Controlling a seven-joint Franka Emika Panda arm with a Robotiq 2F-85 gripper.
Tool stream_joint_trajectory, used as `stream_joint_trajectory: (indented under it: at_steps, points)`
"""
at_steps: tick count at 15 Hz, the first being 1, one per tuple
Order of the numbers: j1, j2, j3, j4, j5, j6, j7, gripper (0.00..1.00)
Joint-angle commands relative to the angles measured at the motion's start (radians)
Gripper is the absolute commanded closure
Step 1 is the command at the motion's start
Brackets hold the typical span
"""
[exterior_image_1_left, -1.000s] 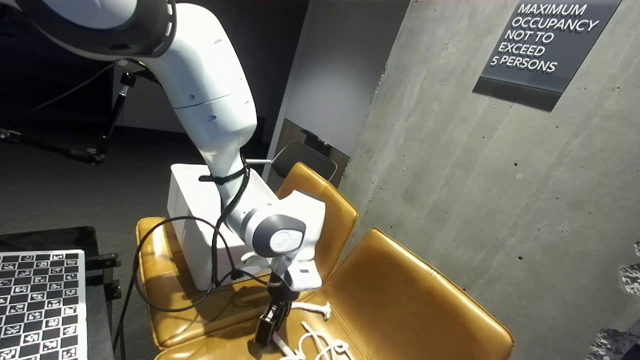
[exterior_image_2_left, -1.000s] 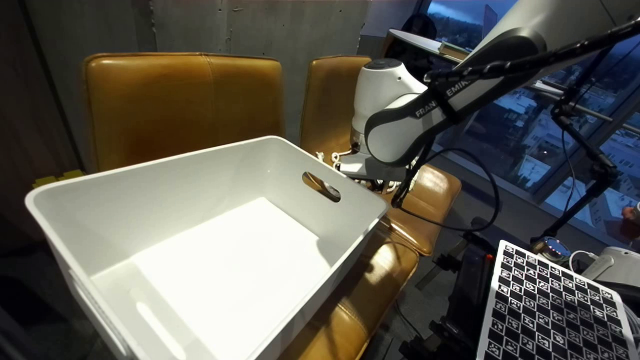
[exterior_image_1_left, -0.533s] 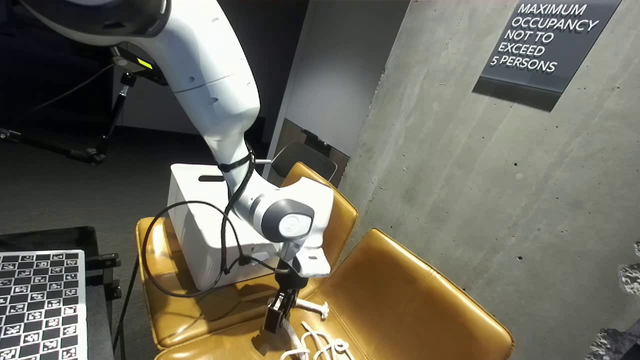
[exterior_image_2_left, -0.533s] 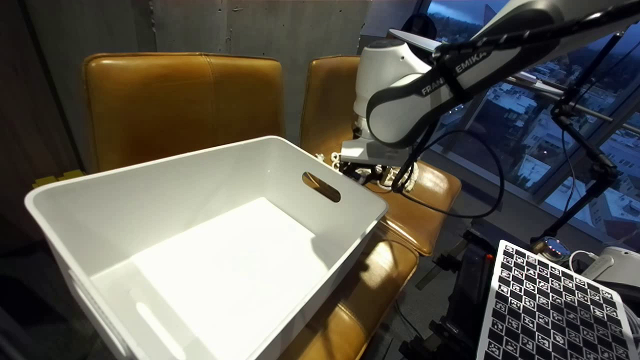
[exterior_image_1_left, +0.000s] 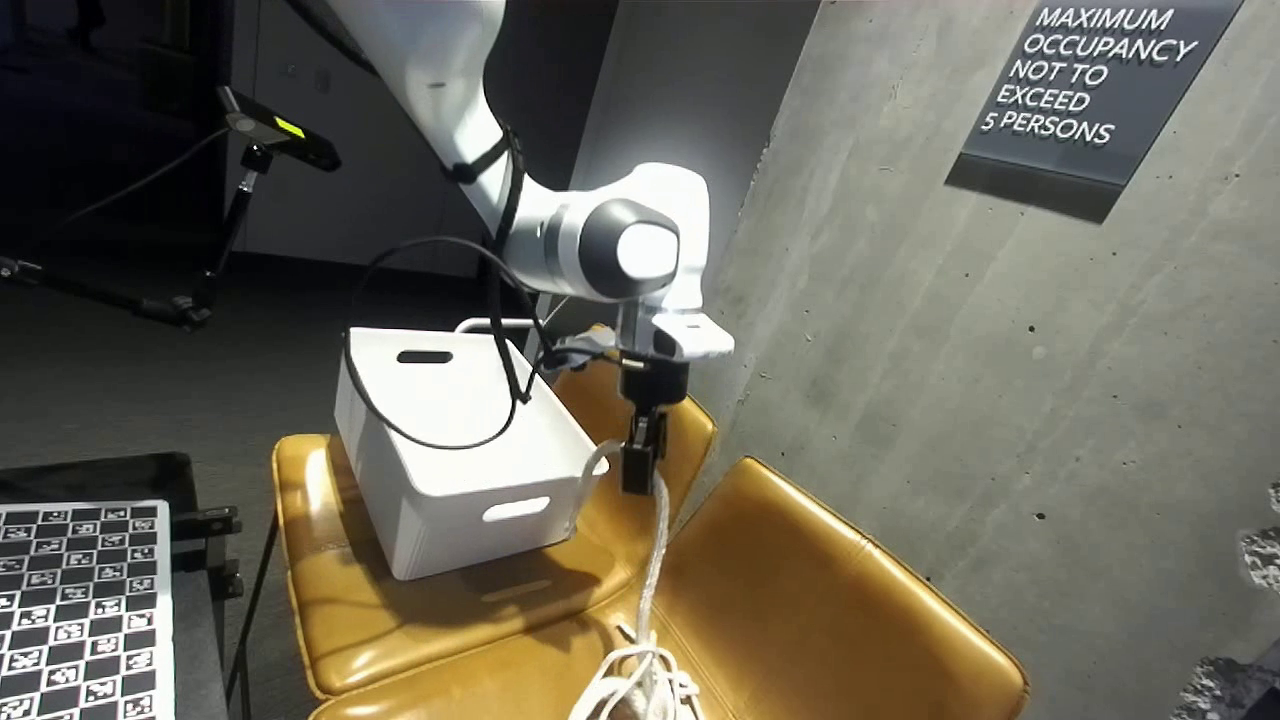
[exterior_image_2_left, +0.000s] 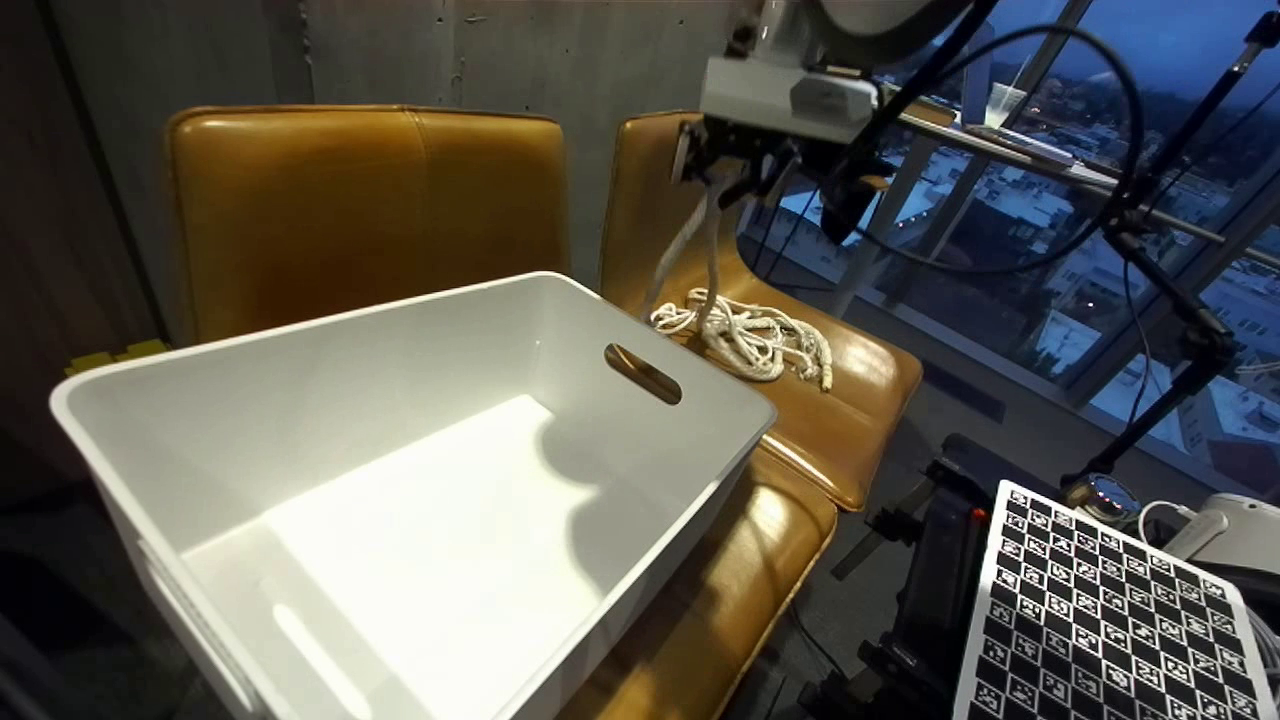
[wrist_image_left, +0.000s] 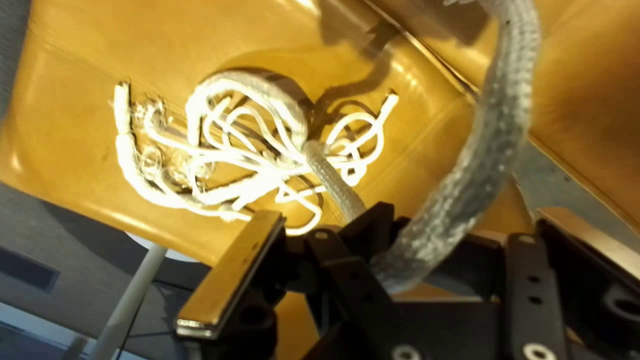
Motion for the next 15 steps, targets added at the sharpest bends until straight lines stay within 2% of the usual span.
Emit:
stream_joint_trajectory:
  at_steps: [1, 5, 9, 12, 15]
  points:
    - [-0.003, -0.16, 0.029, -0.006, -0.042, -0.038, -0.025, 1.0]
    - [-0.011, -0.296, 0.076, 0.055, -0.055, -0.095, -0.065, 1.0]
    - [0.001, -0.377, 0.153, 0.185, -0.07, -0.234, -0.102, 1.0]
    - [0.031, -0.364, 0.235, 0.329, -0.101, -0.377, -0.094, 1.0]
    - [0.068, -0.335, 0.302, 0.375, -0.124, -0.439, -0.078, 1.0]
